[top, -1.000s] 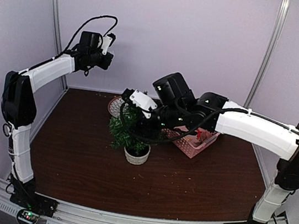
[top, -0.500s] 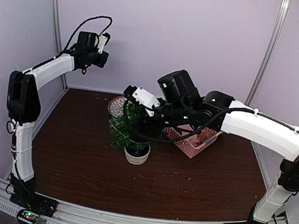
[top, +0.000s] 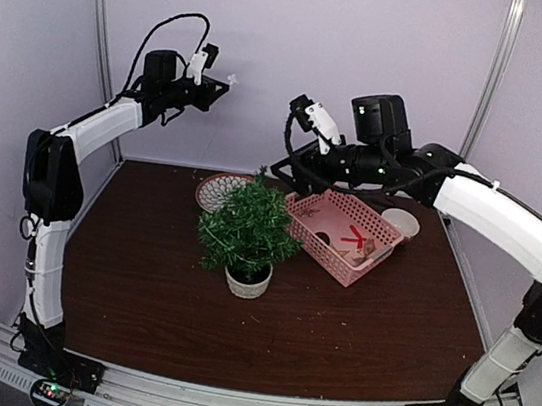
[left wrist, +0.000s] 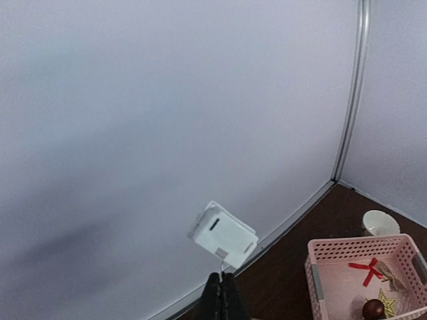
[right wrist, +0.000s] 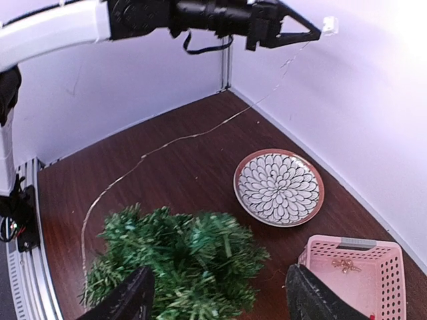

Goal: Decorate the small christmas tree

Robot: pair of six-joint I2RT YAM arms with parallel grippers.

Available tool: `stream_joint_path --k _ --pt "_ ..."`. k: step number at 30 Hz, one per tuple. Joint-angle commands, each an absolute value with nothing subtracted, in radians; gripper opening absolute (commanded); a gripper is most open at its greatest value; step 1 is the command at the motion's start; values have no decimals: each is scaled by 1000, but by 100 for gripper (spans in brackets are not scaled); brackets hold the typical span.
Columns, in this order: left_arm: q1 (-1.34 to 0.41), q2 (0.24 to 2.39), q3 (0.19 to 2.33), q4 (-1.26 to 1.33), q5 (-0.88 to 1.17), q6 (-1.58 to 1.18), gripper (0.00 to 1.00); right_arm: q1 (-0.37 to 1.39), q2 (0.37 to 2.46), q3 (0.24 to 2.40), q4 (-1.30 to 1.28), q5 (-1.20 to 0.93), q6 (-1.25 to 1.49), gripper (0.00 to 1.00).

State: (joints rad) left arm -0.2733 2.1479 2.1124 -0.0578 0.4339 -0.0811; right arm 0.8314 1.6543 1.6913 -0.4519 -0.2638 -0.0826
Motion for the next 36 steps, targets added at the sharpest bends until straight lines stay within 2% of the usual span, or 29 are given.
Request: stream_joint_path --k 1,7,15,23,36 --pt "-290 2180 2113 146 717 -194 0 741 1685 1737 -316 -338 25 69" --pt "-327 2198 2108 234 867 -239 0 651 1763 1793 -195 -418 104 62" --pt "-386 2201 2082 335 976 -318 0 632 1931 1933 -134 -462 144 52" --pt "-421 2194 2070 391 1018 -367 0 629 2046 2033 -83 -469 185 47" --pt "-438 2187 2046 390 1032 -358 0 620 2072 2051 -11 -492 235 41"
